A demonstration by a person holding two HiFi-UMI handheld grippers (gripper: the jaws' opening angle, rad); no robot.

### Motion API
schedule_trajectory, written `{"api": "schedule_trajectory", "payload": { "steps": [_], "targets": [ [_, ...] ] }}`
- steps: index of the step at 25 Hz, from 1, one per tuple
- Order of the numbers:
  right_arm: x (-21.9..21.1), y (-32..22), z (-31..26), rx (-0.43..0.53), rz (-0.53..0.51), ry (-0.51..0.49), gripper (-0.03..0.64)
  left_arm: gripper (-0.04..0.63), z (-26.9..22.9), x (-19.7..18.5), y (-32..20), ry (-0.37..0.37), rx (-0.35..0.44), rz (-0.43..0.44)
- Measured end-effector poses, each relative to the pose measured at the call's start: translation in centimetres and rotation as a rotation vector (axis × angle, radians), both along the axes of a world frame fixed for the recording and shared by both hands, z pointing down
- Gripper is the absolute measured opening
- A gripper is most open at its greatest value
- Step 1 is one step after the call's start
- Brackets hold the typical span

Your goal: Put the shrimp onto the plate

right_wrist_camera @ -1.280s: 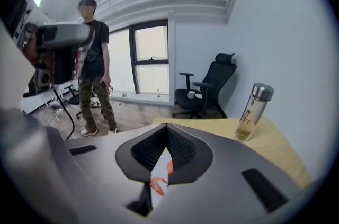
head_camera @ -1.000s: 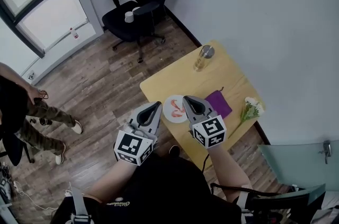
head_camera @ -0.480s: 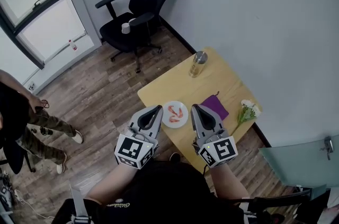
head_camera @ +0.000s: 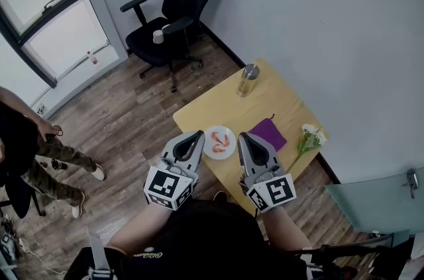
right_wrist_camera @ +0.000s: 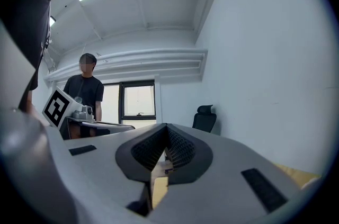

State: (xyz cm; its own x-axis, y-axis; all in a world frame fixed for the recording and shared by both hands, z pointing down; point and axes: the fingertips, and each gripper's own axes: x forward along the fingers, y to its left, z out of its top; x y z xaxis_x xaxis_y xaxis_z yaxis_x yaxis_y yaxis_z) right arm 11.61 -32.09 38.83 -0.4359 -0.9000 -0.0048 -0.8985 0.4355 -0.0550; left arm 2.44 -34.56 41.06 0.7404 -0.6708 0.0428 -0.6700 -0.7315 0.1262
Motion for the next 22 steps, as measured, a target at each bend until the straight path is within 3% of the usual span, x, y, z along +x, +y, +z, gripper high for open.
{"api": "schedule_trajectory", "payload": {
  "steps": [22],
  "targets": [
    [0.3,-0.04,0.36,-0.013,0.003,-0.001,0.002,0.002,0.36,0.02,0.26,-0.004,-0.01,-0.011]
  ]
}}
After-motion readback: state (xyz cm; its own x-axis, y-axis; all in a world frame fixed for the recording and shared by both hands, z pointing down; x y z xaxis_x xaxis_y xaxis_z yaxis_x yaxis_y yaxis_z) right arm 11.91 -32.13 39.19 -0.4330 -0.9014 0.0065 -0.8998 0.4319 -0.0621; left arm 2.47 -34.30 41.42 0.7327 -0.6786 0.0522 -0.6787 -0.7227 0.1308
